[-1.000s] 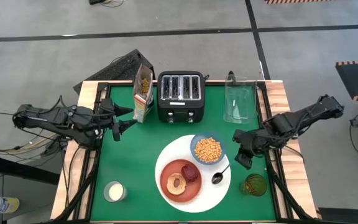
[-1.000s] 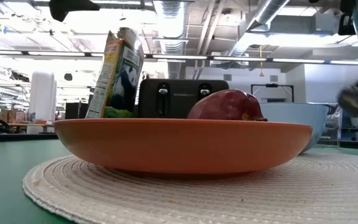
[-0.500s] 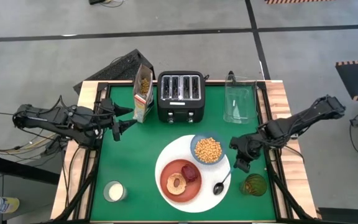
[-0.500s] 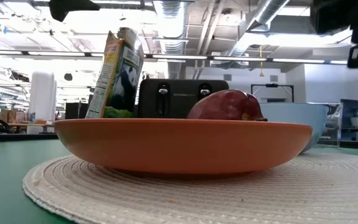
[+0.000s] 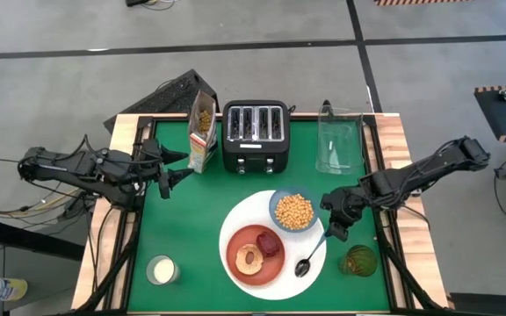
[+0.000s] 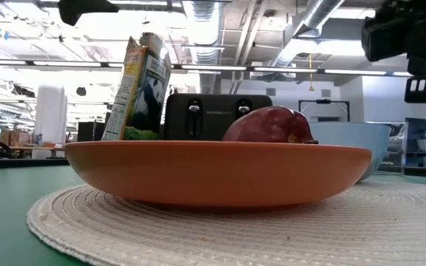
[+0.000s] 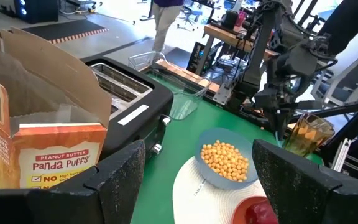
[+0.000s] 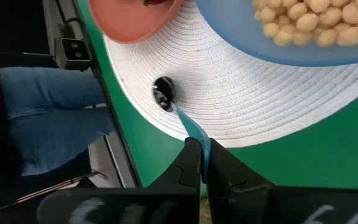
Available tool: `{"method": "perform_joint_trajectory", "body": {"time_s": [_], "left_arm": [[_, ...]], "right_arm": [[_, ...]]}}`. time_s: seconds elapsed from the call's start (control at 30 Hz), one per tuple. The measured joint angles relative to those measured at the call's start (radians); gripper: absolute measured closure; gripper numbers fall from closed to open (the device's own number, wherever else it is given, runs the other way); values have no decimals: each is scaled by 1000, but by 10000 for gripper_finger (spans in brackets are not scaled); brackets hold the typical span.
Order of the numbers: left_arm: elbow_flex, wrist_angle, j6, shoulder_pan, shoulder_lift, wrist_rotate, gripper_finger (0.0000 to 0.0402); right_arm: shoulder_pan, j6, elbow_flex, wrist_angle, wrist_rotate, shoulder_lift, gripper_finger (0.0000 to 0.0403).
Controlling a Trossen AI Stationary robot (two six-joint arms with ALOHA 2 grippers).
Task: Arrange a breakfast setting
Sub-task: Put the blue spoon on the white table mat, then return to Home Position
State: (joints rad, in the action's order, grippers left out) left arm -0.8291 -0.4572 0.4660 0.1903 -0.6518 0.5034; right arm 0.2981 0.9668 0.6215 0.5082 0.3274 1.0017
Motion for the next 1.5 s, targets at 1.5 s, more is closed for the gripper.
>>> {"method": "perform_joint_trajectory", "body": {"time_s": [1.5], "left_arm": [[-6, -13, -15, 0, 5, -30, 119]], "right_arm": [[0, 21, 95, 10, -19, 162, 300]]}}
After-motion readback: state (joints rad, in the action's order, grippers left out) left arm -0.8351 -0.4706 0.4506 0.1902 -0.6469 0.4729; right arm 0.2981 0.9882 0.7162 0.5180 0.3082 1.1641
